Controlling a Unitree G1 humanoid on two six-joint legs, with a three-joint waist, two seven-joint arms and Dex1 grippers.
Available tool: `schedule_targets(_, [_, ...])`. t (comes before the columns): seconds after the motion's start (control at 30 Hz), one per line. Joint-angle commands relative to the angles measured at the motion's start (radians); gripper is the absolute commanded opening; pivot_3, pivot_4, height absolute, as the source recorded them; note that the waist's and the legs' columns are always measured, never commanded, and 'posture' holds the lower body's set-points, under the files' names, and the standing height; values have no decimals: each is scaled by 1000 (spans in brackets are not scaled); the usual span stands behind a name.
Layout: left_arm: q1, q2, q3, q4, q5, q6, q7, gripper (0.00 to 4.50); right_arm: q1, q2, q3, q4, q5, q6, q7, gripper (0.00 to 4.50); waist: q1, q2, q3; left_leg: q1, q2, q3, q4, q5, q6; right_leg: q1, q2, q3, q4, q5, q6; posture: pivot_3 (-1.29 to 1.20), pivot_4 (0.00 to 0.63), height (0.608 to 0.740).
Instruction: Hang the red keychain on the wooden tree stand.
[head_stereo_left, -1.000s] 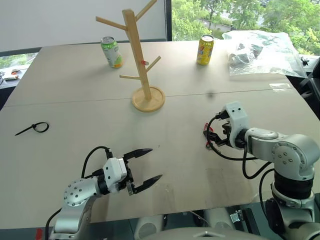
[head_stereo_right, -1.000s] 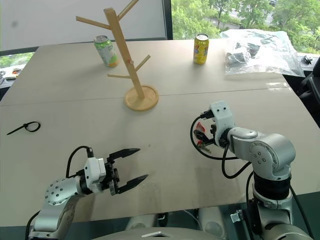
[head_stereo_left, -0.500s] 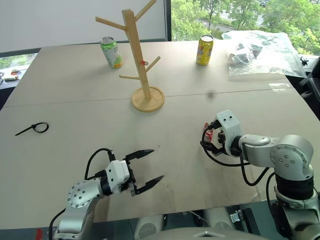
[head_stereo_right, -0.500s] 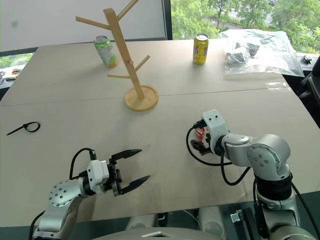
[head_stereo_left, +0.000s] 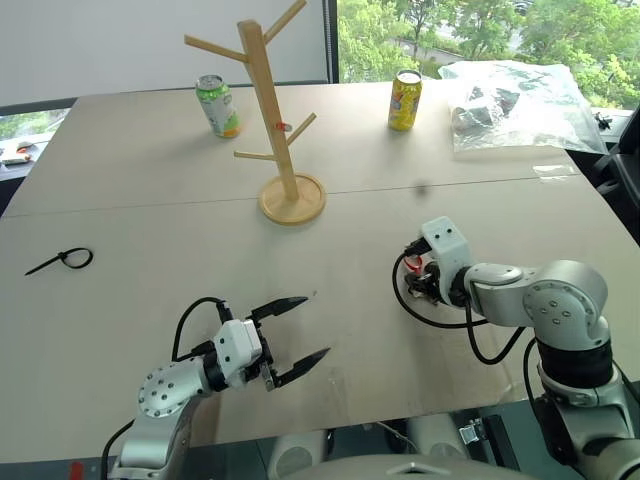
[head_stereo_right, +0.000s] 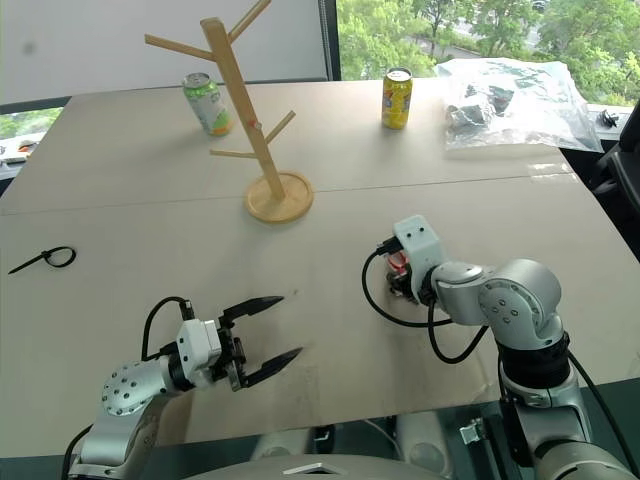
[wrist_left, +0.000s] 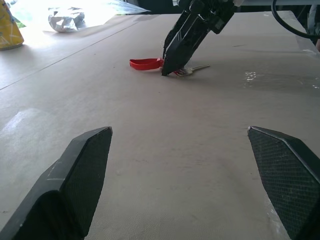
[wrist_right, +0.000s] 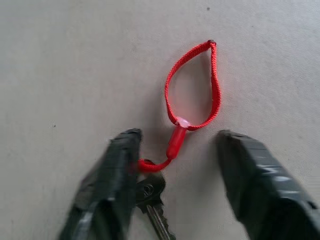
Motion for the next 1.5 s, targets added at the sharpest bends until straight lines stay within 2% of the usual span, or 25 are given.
schedule_targets(0.03, [9, -2, -6, 1, -4, -31, 6, 4500, -9, 0, 11, -5, 0, 7, 15, 610, 0, 0, 0, 0, 0, 0, 0, 0, 0, 0, 0, 0, 0, 0, 0, 0, 150, 740])
schedule_targets(0.07, [10, -2, -8, 2, -6, -30, 7, 4500, -9, 0, 12, -5, -3, 7, 17, 72, 1, 0, 0, 0, 0, 0, 0, 0, 0, 0, 0, 0, 0, 0, 0, 0, 150, 740])
schedule_targets(0.3, [10, -4, -31, -15, -11, -12, 19, 4500, -18, 0, 10, -11, -15, 7, 34, 72, 1, 0, 0, 0, 0, 0, 0, 0, 0, 0, -2, 0, 0, 0, 0, 0, 150, 740])
schedule_targets(0.4, [9, -2, -37, -16, -10, -10, 22, 4500, -51, 2, 17, -58, -79, -30, 70, 72, 1, 1, 0, 0, 0, 0, 0, 0, 0, 0, -4, 0, 0, 0, 0, 0, 150, 740])
schedule_targets(0.53, [-26, -36, 3, -69, -18, 74, 147, 4500, -82, -74, 82, -154, -196, -365, 261, 72, 1, 2, 1, -5, 0, 1, 0, 0, 0, -5, 0, 0, 0, 0, 1, 0, 150, 740])
schedule_targets(0.6, [-84, -68, 27, -140, -51, 182, 260, 4500, -77, -82, 84, -166, -259, -545, 355, 72, 5, 1, 1, -8, 0, -1, 1, 0, 0, -7, 1, -1, 0, 2, 5, 0, 150, 740])
schedule_targets(0.8, [-306, -134, 65, -375, -163, 525, 577, 4500, -132, -80, 125, -98, -422, -883, 544, 72, 3, 1, 1, -12, 0, -5, 7, 0, 0, -6, 3, -4, 1, 4, 6, 0, 150, 740])
schedule_targets(0.87, [-378, -127, 70, -427, -196, 638, 645, 4500, -166, -52, 145, -53, -471, -974, 586, 72, 1, 1, 1, -12, 0, -4, 8, 0, 0, -6, 4, -3, 1, 4, 8, 0, 150, 740])
schedule_targets(1.13, [-585, -85, 148, -517, -365, 960, 826, 4500, -257, 33, 238, 179, -671, -1235, 703, 72, 2, 0, 1, -12, 0, -5, 10, 0, 0, -6, 7, -2, 2, 7, 3, 0, 150, 740])
schedule_targets(1.27, [-617, -51, 208, -525, -447, 1087, 904, 4500, -297, 84, 249, 304, -732, -1354, 752, 72, 1, 1, 1, -12, 0, -5, 11, 0, -1, -6, 7, -1, 2, 7, 3, 0, 150, 740])
schedule_targets(1.5, [-580, -9, 254, -535, -473, 1134, 918, 4500, -325, 158, 235, 435, -774, -1457, 806, 72, 5, 1, 1, -12, 0, -5, 11, 2, -3, -6, 7, -1, 3, 7, 3, 0, 150, 740])
